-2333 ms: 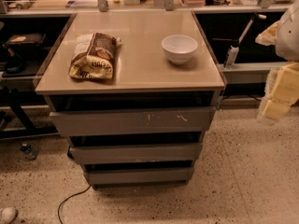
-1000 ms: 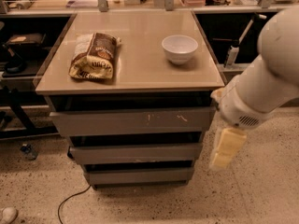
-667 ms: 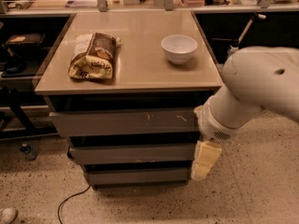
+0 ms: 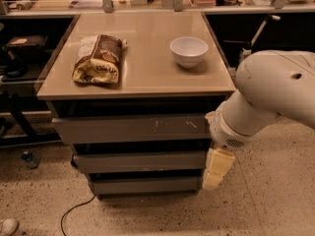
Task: Open bottom drawer
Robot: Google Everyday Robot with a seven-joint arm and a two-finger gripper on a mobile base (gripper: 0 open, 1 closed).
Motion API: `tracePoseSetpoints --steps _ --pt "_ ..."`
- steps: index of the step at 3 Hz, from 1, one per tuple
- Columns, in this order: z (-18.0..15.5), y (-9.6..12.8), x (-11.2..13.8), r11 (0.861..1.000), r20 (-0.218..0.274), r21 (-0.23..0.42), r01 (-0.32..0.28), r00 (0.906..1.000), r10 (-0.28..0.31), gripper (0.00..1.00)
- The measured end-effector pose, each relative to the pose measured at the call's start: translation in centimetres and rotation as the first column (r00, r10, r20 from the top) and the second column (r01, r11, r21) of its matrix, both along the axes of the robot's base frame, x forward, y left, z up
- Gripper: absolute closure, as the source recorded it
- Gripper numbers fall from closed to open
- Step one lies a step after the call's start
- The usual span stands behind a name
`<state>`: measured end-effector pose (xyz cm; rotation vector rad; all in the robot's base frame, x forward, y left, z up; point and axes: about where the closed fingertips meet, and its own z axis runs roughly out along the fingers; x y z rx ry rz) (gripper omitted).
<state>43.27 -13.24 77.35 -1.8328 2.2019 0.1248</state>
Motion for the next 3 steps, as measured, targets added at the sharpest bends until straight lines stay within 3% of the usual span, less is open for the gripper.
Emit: tracePoseSetpoints --steps 1,2,3 --pt "-4.4 2.0 -1.4 1.0 -0.041 0.022 -0.011 0.9991 0.012 0.0" --pt "-13.9 6.0 -3.9 0.997 -0.14 0.075 -0.011 0.9899 0.021 0.0" --pt "-24.4 10.5 -3.3 0.99 -0.206 0.138 0.029 0.9786 0.0 0.0"
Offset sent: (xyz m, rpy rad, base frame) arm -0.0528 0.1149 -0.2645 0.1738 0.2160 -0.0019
